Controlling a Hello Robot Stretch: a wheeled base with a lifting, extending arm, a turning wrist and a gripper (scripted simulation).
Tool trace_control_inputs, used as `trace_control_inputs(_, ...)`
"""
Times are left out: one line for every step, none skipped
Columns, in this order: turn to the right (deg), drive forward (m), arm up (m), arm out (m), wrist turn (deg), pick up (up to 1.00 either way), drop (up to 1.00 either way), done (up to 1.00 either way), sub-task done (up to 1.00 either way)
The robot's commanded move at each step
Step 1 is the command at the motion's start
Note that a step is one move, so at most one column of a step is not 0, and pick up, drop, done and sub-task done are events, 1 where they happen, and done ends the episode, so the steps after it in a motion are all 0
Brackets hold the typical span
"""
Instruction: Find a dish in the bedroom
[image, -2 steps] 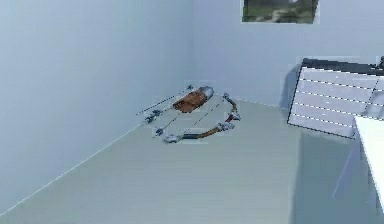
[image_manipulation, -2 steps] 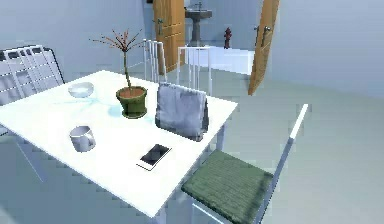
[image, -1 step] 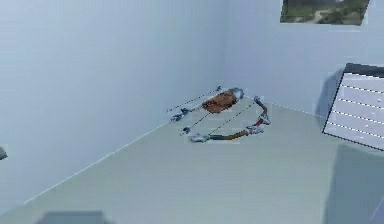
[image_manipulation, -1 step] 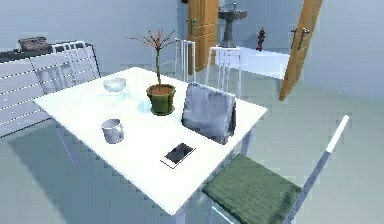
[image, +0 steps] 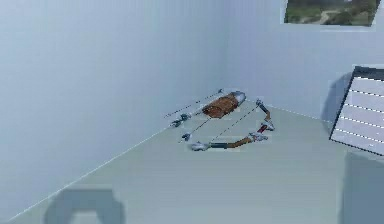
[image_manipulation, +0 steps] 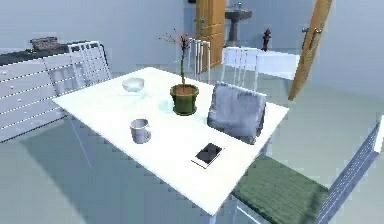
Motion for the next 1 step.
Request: trace_control_inputs(18.0, 0.0, 0.0, 0.0, 0.0, 0.0, 0.0, 0.0, 0.0)
